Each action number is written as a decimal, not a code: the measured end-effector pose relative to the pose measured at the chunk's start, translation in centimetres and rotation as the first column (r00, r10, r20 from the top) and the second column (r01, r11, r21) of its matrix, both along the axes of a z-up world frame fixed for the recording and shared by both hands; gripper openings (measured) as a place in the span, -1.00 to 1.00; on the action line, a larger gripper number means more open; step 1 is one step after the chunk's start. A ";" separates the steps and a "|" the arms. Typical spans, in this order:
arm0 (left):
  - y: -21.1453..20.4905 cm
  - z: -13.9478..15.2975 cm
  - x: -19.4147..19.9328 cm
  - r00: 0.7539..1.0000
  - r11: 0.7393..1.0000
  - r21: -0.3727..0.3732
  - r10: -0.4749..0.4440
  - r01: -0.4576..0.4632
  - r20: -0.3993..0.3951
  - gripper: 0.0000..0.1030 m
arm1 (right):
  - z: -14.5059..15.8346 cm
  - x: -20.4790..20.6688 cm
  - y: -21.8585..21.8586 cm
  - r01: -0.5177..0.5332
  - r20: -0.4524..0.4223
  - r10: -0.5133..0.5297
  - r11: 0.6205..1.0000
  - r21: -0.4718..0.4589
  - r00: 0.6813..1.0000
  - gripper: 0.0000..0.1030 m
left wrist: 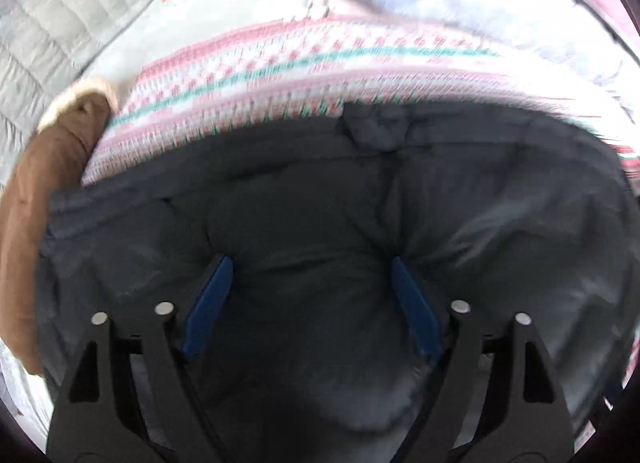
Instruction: Fold large clothes
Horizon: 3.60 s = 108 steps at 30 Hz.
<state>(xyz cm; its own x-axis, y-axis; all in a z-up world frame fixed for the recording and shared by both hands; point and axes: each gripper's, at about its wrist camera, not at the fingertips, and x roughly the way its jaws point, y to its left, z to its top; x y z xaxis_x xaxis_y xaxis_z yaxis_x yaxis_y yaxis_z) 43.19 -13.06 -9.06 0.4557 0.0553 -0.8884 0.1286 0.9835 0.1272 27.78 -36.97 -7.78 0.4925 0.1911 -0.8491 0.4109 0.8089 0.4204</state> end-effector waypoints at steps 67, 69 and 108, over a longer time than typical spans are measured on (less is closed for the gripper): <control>-1.4 2.5 -21.6 0.907 0.895 -0.156 -0.404 0.418 0.116 0.72 | 10.8 -9.1 2.4 0.310 0.605 -0.080 0.907 -0.286 0.792 -0.71; -2.2 1.8 -22.5 0.894 0.881 -0.152 -0.437 0.448 0.101 0.72 | 11.1 -9.8 1.6 0.324 0.606 -0.095 0.904 -0.280 0.790 -0.71; 12.9 0.7 -25.1 0.963 0.941 -0.209 -0.248 0.266 0.107 0.72 | 16.0 -6.0 21.9 0.218 0.568 0.482 0.603 -0.768 0.667 -0.71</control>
